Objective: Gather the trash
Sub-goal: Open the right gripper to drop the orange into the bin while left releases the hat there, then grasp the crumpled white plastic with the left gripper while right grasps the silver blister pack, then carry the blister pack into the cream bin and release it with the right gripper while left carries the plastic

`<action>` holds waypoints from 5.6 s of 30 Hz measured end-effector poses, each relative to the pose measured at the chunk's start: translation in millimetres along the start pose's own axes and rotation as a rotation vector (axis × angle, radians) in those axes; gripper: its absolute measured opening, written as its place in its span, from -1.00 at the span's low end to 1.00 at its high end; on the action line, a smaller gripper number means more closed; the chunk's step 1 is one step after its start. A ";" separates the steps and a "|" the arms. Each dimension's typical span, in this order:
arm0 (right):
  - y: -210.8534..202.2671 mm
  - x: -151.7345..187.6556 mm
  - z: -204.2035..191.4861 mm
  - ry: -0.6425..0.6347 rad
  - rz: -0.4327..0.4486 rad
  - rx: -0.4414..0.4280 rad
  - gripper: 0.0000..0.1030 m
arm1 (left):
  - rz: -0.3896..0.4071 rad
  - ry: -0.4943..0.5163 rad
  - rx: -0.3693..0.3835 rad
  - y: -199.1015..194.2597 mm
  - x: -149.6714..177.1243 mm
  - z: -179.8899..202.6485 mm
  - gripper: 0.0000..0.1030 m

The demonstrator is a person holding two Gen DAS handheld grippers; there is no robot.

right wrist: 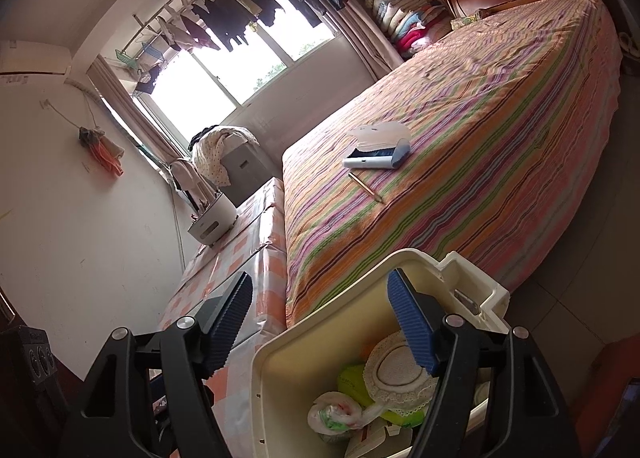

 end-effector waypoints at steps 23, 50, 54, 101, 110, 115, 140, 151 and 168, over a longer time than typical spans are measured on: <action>30.4 40.7 -40.5 -0.106 -0.110 -0.004 0.33 | -0.037 -0.106 -0.105 -15.9 39.2 -79.1 0.63; 71.4 136.6 -123.0 -0.342 -0.393 -0.161 0.33 | -0.063 -0.419 -0.322 -56.9 96.0 -271.2 0.63; 75.2 164.7 -150.5 -0.455 -0.487 -0.251 0.33 | -0.050 -0.490 -0.352 -63.0 101.5 -302.2 0.63; 157.5 292.6 -236.7 -1.107 -0.940 -0.443 -0.21 | -0.278 -0.308 -0.293 45.0 107.2 -364.1 0.34; 151.4 291.7 -234.6 -1.098 -0.897 -0.418 -0.22 | -0.273 -0.364 -0.310 36.4 117.1 -368.1 -0.30; 146.0 284.0 -231.8 -1.074 -0.867 -0.403 -0.22 | -0.260 -0.366 -0.309 30.1 119.0 -362.0 -0.39; 127.6 215.3 -196.9 -0.914 -0.723 -0.316 -0.22 | -0.170 -0.288 -0.248 -0.6 99.2 -288.4 -0.41; 112.8 203.3 -185.6 -0.907 -0.664 -0.289 -0.21 | -0.113 -0.219 -0.218 -15.5 85.6 -247.9 -0.40; 99.9 151.3 -149.8 -0.812 -0.558 -0.208 -0.21 | -0.102 -0.170 -0.160 -12.9 82.8 -207.0 -0.40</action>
Point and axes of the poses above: each gripper's, at about its wrist camera, not at the fingertips, and y roughly the way its jaws point, z to its right, x to its underside, the point moved 4 cm from there along y, roughly the way its jaws point, and after that the axes turned 10 degrees about y, right-handed, at the moved point
